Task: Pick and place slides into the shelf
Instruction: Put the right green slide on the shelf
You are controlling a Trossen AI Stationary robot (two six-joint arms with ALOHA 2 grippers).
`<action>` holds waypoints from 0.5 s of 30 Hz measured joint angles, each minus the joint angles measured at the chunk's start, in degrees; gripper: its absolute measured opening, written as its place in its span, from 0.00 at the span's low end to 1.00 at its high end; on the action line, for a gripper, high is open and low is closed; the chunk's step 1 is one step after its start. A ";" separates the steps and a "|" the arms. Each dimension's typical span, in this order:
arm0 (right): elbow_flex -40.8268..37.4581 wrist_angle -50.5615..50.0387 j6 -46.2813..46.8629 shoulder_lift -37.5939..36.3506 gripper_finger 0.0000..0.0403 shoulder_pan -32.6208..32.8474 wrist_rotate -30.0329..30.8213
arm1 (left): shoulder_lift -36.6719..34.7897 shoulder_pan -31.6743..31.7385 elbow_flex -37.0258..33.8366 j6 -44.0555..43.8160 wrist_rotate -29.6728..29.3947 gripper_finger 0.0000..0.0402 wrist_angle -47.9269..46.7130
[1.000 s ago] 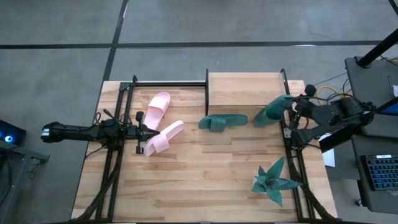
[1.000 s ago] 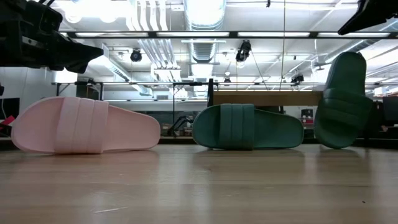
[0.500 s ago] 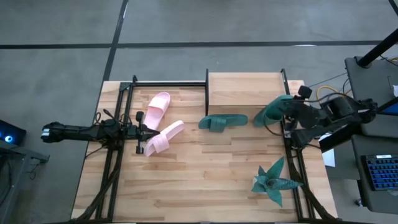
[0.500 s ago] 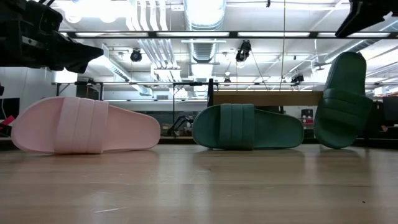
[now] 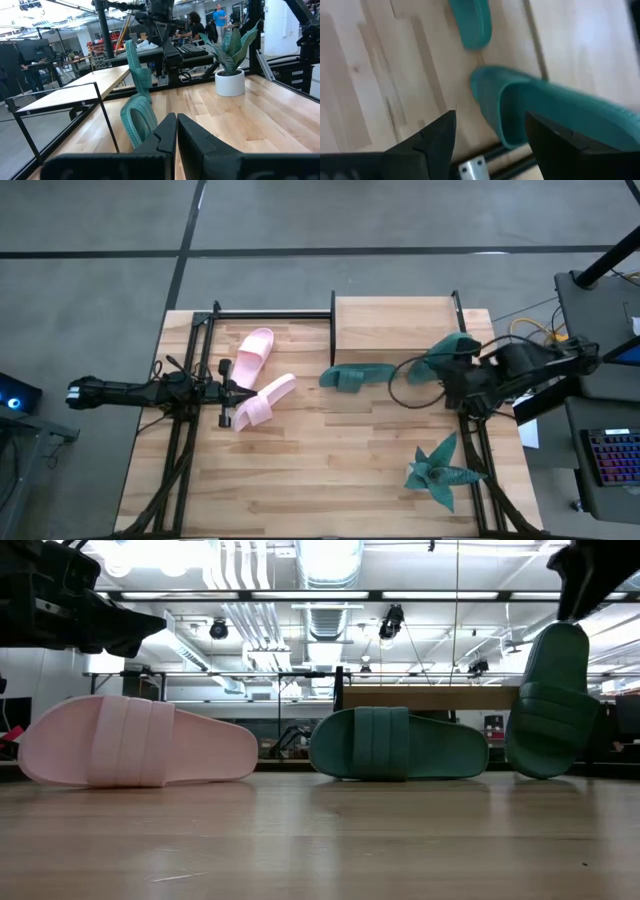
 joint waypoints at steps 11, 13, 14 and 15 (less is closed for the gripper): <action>-10.91 2.60 1.17 -0.38 0.54 0.00 -1.30 | -0.02 -0.02 0.00 0.00 0.01 0.00 -0.01; -12.40 5.15 1.04 -0.99 0.54 0.00 -1.23 | 0.00 -0.02 0.00 0.00 -0.01 0.00 0.02; -13.18 5.85 0.91 -1.34 0.54 0.00 -1.11 | 0.02 -0.02 0.00 0.00 0.01 0.00 0.02; -13.91 6.24 0.75 -1.63 0.54 0.00 -0.85 | 0.01 -0.02 0.00 0.04 -0.02 0.00 -0.01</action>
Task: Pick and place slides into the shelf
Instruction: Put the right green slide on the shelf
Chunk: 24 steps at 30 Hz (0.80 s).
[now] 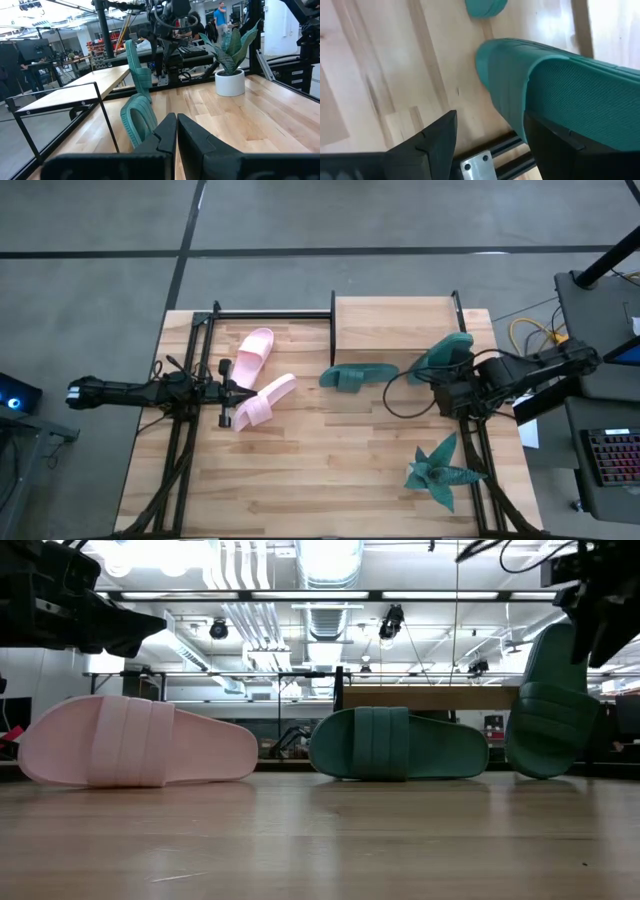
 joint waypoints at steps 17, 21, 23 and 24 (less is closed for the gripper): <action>-6.01 3.79 1.00 -1.36 0.54 -0.46 6.25 | -0.03 -0.02 0.00 0.05 0.02 0.00 0.05; -6.07 4.83 1.28 -0.53 0.54 -3.20 6.22 | 0.02 -0.02 0.00 0.07 0.00 0.00 0.07; -6.09 5.56 0.71 0.11 0.54 -5.14 6.13 | -0.03 -0.02 0.00 0.07 0.01 0.00 0.09; -6.09 6.32 0.13 0.46 0.54 -6.20 5.82 | -0.03 -0.02 0.00 0.07 0.00 0.00 0.09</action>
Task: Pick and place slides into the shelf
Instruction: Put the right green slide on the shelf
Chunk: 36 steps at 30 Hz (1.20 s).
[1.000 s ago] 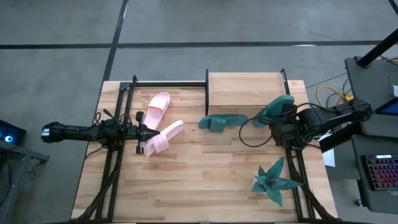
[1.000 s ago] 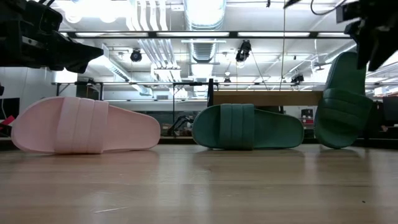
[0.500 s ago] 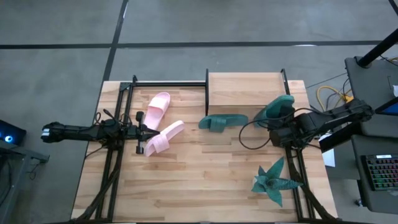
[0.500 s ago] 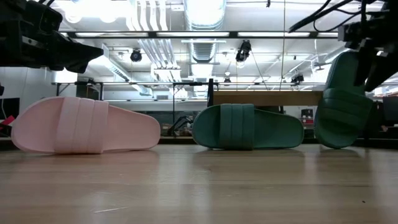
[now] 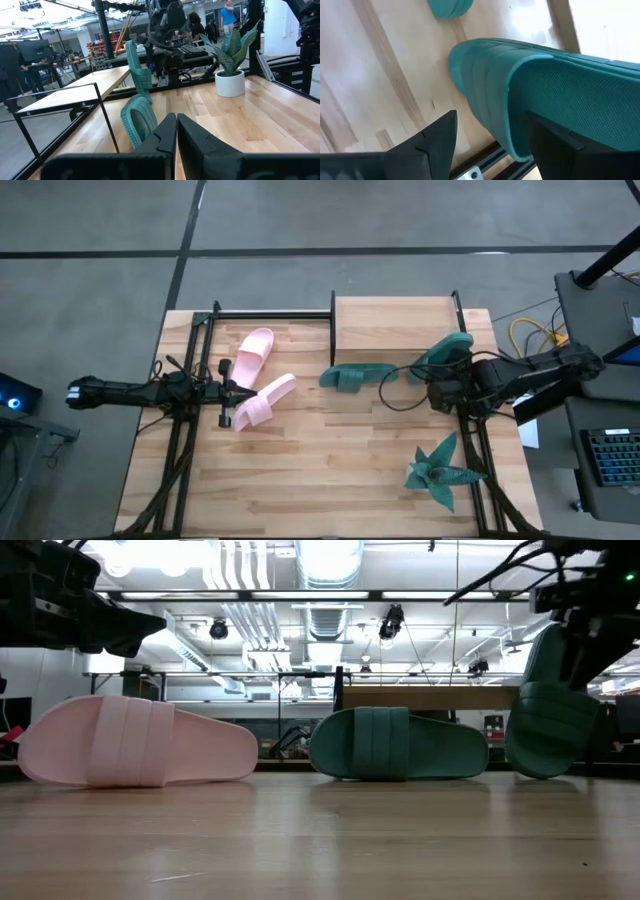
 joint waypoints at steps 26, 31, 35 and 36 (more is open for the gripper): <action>0.15 3.00 -3.86 6.73 0.05 -8.58 -3.27 | 0.00 0.04 0.00 0.06 0.01 0.00 -0.07; 0.15 3.00 -4.00 6.57 0.03 -8.56 -3.29 | 0.00 0.04 0.00 0.04 0.00 0.00 -0.07; 1.27 2.85 -4.50 6.61 0.03 -8.56 -3.66 | -0.01 0.04 0.00 0.04 0.01 0.00 -0.07; 1.97 2.85 -4.93 6.67 0.03 -8.56 -3.83 | 0.02 0.04 0.00 0.04 0.02 0.00 -0.07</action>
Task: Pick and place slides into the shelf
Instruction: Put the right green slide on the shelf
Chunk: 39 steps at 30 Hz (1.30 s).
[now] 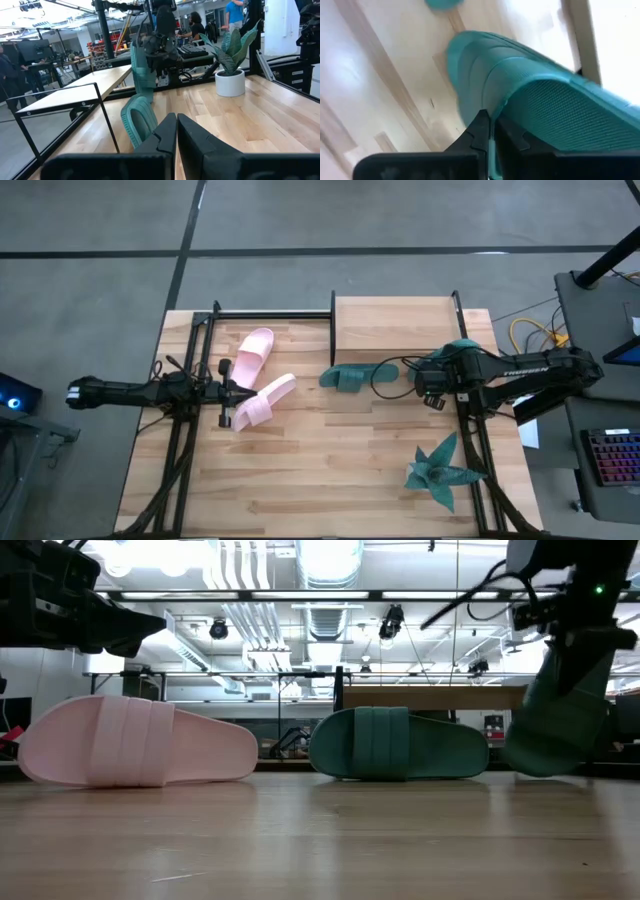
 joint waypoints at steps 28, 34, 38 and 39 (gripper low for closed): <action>45.66 -15.66 -50.06 11.14 0.02 -20.57 -13.50 | 0.00 -0.04 0.00 -0.09 0.00 0.00 -0.02; 48.50 -15.74 -64.50 13.55 0.02 -36.28 -20.52 | 0.00 -0.04 0.00 -0.09 -0.02 0.00 0.01; 48.63 -15.64 -69.51 15.73 0.02 -41.24 -20.11 | 0.00 -0.04 0.00 -0.09 -0.01 0.00 -0.02; 48.45 -15.63 -69.63 15.95 0.02 -41.89 -19.92 | 0.00 -0.04 0.00 -0.09 -0.02 0.00 -0.01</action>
